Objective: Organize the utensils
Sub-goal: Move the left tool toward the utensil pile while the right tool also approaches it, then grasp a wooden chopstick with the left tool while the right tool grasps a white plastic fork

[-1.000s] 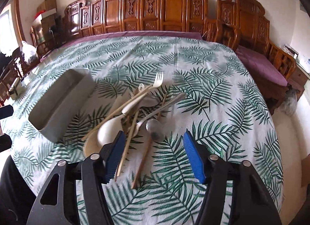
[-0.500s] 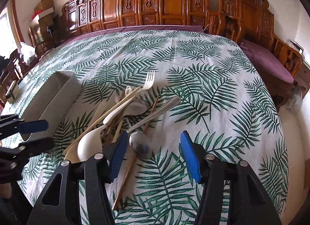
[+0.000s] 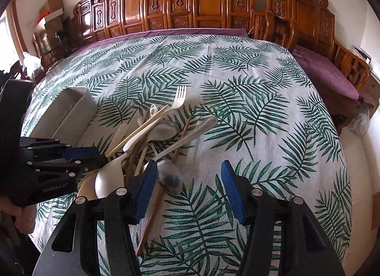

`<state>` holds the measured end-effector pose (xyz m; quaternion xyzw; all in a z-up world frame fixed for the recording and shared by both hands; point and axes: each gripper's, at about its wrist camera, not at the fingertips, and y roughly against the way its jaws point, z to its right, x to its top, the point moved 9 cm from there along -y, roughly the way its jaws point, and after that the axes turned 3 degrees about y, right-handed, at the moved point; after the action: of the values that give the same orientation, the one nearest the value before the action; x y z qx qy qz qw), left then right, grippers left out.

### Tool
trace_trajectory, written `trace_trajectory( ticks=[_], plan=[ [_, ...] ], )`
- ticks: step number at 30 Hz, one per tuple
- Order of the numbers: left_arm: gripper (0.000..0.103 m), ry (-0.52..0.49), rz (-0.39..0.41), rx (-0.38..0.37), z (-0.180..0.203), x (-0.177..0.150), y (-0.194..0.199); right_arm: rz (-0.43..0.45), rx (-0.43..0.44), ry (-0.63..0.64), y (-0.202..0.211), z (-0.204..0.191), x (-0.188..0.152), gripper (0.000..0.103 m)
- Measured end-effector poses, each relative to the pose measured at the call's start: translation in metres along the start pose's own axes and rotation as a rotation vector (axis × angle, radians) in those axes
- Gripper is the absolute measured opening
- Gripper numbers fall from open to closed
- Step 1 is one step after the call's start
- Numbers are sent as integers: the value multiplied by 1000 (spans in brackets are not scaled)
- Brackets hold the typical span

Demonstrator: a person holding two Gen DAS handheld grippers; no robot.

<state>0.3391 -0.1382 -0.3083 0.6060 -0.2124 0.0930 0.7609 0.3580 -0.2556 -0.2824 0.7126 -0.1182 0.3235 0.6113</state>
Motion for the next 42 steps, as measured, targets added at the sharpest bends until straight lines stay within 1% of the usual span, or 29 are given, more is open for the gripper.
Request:
trace_trajectory(
  ticks=[1, 2, 5, 10, 15, 18, 22, 24, 31, 34, 36, 38, 39, 42],
  plan=[
    [18, -7, -1, 0, 0, 0, -1, -1, -1, -2, 0, 0, 0, 58],
    [12, -17, -3, 8, 0, -1, -2, -4, -4, -3, 0, 1, -1, 58],
    [5, -42, 2, 22, 1, -2, -2, -10, -9, -4, -1, 0, -3, 58],
    [4, -44, 37, 10, -1, -2, 10, -32, -20, 11, -6, -7, -12, 58],
    [4, -53, 94, -4, -1, -2, 35, -45, -18, 15, -14, -16, -13, 57],
    [4, -61, 122, -9, -1, -2, 50, -39, 4, 14, -18, -24, -4, 50],
    [4, -63, 145, -15, -6, -1, 64, -33, 34, 14, -28, -36, 15, 45],
    [4, -60, 153, -18, -9, -1, 70, -39, 51, 2, -36, -39, 22, 40],
    [4, -46, 169, -27, -24, -4, 85, -61, 92, -63, -69, -42, 46, 30],
    [4, -43, 173, -28, -30, -6, 89, -77, 108, -95, -80, -41, 53, 27],
    [4, -37, 176, -30, -35, -8, 92, -93, 129, -130, -88, -39, 55, 22],
    [4, -32, 177, -30, -40, -10, 94, -110, 130, -157, -95, -37, 56, 20],
    [4, -29, 179, -29, -43, -11, 96, -112, 132, -166, -97, -37, 58, 16],
    [4, -21, 185, -28, -51, -12, 100, -129, 127, -183, -100, -36, 59, 11]
  ],
)
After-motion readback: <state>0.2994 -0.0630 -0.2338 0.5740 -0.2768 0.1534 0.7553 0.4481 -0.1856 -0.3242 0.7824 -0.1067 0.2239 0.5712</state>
